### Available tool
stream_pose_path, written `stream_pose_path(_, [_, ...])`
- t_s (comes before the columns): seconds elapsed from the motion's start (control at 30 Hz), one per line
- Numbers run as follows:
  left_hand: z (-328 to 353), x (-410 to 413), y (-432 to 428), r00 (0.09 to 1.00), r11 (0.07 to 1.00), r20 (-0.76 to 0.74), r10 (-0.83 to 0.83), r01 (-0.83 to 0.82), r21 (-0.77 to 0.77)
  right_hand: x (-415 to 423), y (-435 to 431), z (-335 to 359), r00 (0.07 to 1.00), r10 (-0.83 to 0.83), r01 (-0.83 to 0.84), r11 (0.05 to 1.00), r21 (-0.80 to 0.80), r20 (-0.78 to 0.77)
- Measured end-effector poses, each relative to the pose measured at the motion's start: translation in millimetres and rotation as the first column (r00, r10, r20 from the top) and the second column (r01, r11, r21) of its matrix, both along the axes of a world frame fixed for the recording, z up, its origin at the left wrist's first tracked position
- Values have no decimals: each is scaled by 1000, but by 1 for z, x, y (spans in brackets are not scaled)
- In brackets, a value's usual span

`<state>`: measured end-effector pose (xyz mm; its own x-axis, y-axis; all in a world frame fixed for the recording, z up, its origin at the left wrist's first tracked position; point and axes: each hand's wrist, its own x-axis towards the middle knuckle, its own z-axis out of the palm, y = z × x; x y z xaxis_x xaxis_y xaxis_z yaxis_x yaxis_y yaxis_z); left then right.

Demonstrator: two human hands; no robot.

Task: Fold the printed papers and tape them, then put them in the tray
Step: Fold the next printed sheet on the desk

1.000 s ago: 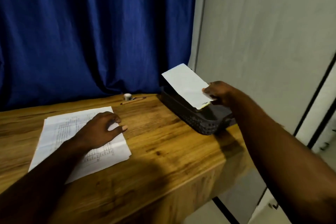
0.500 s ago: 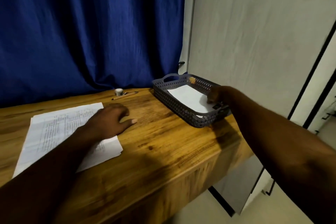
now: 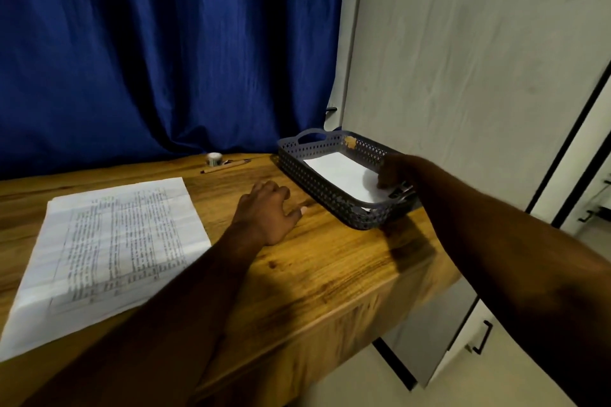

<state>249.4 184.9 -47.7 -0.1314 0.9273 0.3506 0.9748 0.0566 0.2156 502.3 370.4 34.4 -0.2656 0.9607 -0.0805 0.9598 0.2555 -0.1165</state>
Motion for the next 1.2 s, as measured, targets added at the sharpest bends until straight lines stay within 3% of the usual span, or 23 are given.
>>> stream_pose_path(0.17, [-1, 1, -2, 1000, 1000, -1, 5, -5, 9, -2, -1, 5, 997, -67, 64, 996, -63, -49])
stream_pose_path(0.33, [5, 4, -6, 1000, 1000, 21, -8, 9, -23, -17, -26, 31, 994, 19, 16, 952, 306, -112])
stream_pose_path(0.5, [21, 0, -15, 991, 1000, 131, 16, -16, -6, -75, -66, 44, 894, 329, -166, 873, 460, -302])
stream_pose_path(0.63, [40, -26, -32, 986, 994, 135, 97, -102, 28, -127, -106, 30, 757, 521, -350, 833, 429, -394])
stream_pose_path(0.83, [55, -99, -84, 936, 939, 169, 308, -328, 107, -208, -153, -5, 620, 602, -456, 798, 394, -502])
stream_pose_path(1.07, [36, -182, -139, 856, 861, 92, 508, -506, -50, -278, -179, -39, 552, 634, -568, 761, 312, -542])
stream_pose_path(1.2, [24, -214, -159, 772, 763, 10, 636, -626, -162, -307, -177, -53, 582, 658, -602, 744, 292, -477])
